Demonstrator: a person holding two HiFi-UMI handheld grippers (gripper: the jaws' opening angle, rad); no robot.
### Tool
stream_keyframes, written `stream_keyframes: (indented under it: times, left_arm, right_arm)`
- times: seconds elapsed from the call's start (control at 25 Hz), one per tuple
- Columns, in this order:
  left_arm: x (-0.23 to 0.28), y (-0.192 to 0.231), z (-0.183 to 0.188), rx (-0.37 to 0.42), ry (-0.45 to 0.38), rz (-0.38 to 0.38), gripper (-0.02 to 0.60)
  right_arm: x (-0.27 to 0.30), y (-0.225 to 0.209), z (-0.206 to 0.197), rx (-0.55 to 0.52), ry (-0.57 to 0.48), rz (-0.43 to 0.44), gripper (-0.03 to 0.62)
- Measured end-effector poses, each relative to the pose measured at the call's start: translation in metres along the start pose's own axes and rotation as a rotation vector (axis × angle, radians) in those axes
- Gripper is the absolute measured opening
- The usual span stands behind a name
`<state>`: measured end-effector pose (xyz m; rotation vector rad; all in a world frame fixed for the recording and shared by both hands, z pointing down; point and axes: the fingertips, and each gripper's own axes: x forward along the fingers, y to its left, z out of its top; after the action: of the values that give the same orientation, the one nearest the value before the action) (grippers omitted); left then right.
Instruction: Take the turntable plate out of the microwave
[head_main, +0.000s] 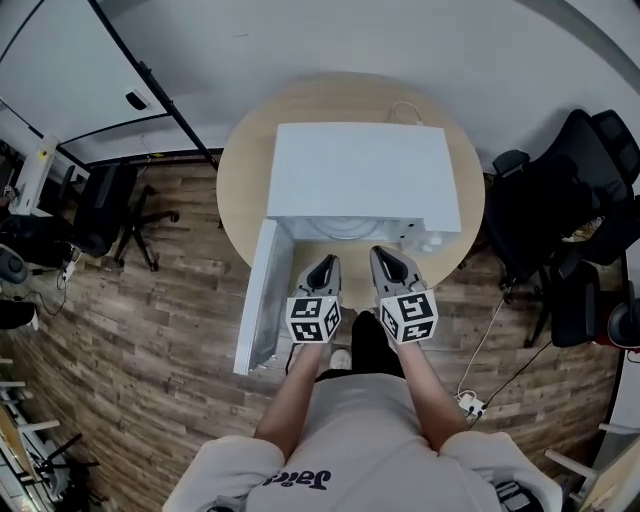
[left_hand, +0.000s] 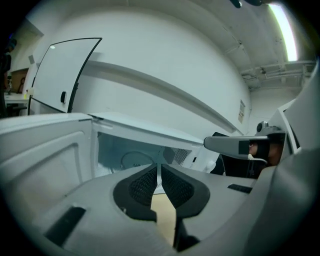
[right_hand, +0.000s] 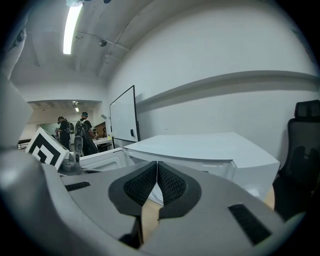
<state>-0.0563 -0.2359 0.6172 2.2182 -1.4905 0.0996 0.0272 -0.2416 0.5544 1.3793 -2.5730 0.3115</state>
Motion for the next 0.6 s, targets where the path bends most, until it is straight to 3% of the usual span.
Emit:
stream_keyframes:
  times: [0.16, 0.28, 0.36, 0.44, 0.6]
  left_arm:
    - [0.02, 0.015, -0.024, -0.121, 0.062, 0.014, 0.017]
    - [0.034, 0.028, -0.045, -0.156, 0.125, 0.055, 0.02]
    - [0.046, 0.031, -0.057, -0.213, 0.153, 0.048, 0.054]
    - [0.059, 0.031, -0.067, -0.32, 0.17, 0.023, 0.151]
    - [0.079, 0.041, -0.085, -0.559, 0.164, 0.009, 0.179]
  right_arm:
    - [0.011, -0.011, -0.012, 0.022, 0.024, 0.003, 0.018]
    - [0.018, -0.014, -0.024, 0.035, 0.05, 0.016, 0.018]
    - [0.022, -0.017, -0.032, 0.044, 0.068, 0.022, 0.018]
    - [0.027, -0.021, -0.038, 0.051, 0.083, 0.026, 0.018]
    - [0.036, -0.027, -0.048, 0.062, 0.111, 0.034, 0.018]
